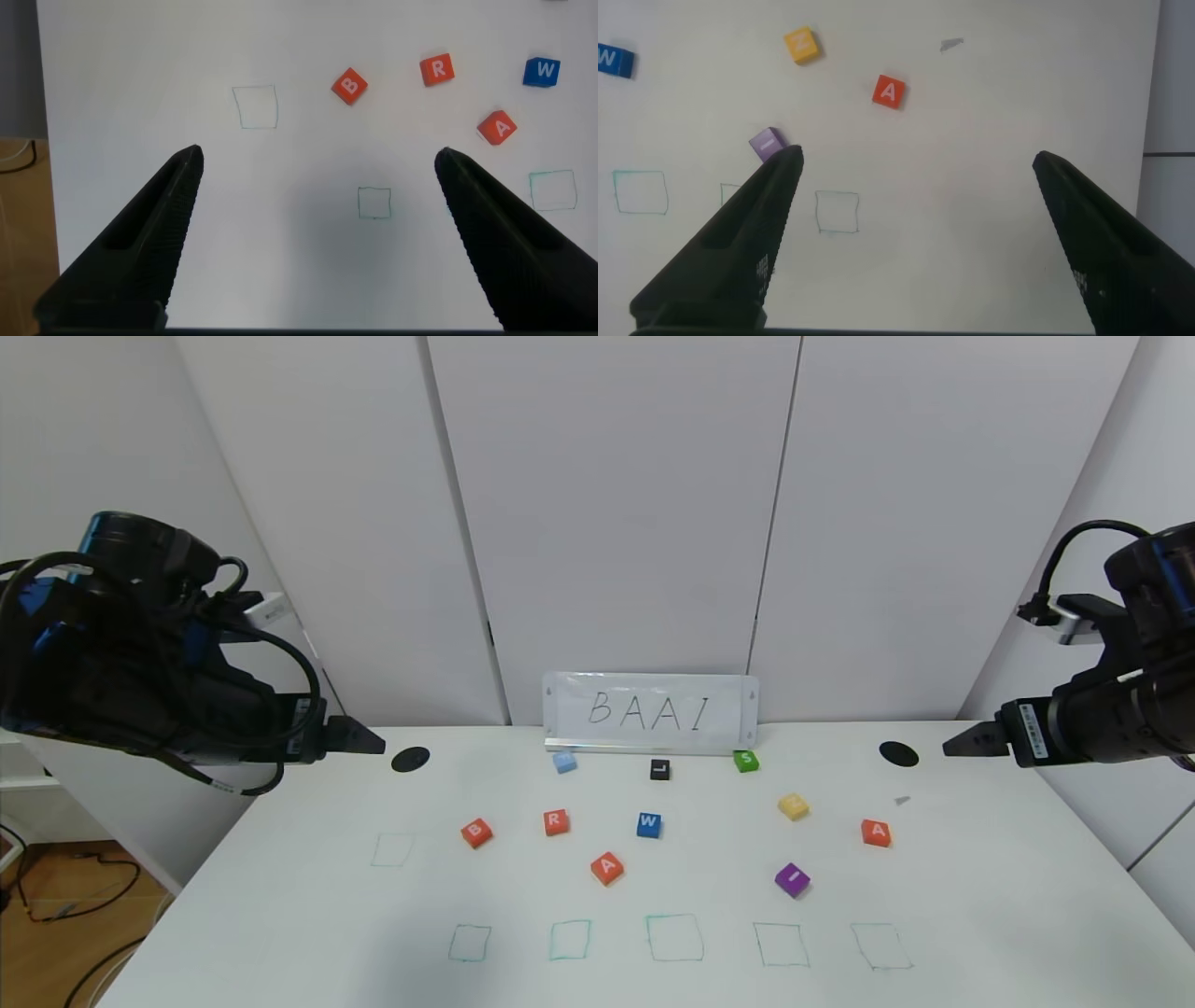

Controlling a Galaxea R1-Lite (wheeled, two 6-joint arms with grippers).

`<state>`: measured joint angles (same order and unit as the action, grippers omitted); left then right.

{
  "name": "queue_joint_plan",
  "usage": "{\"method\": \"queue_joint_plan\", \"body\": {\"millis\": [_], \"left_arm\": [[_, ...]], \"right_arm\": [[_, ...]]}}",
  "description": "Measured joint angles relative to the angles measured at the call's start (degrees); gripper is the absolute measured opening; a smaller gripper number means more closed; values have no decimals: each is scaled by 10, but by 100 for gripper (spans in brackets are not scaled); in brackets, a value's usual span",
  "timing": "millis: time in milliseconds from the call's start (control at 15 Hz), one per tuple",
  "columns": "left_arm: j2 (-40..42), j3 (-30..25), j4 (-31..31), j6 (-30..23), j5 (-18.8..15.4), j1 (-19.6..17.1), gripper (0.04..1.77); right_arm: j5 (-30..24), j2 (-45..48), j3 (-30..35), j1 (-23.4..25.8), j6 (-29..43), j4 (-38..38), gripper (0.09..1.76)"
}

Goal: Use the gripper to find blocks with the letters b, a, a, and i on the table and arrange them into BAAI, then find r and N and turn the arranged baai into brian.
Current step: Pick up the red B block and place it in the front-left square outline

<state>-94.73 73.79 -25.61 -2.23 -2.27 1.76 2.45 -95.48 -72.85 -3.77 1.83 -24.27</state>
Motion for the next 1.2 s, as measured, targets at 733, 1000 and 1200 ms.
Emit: {"method": "queue_joint_plan", "body": {"millis": [733,1000,1200], "left_arm": [[-120,309,-357,-222,-4,31,176],[-194,386,-390,-319,3,52,176],[-238,396,-381,-346,16,64,176]], "right_arm": [[4,20,14,-12,-3,0,177],[5,39,24,-25,-2,1,177],[6,48,28,-26,-3,1,177]]}}
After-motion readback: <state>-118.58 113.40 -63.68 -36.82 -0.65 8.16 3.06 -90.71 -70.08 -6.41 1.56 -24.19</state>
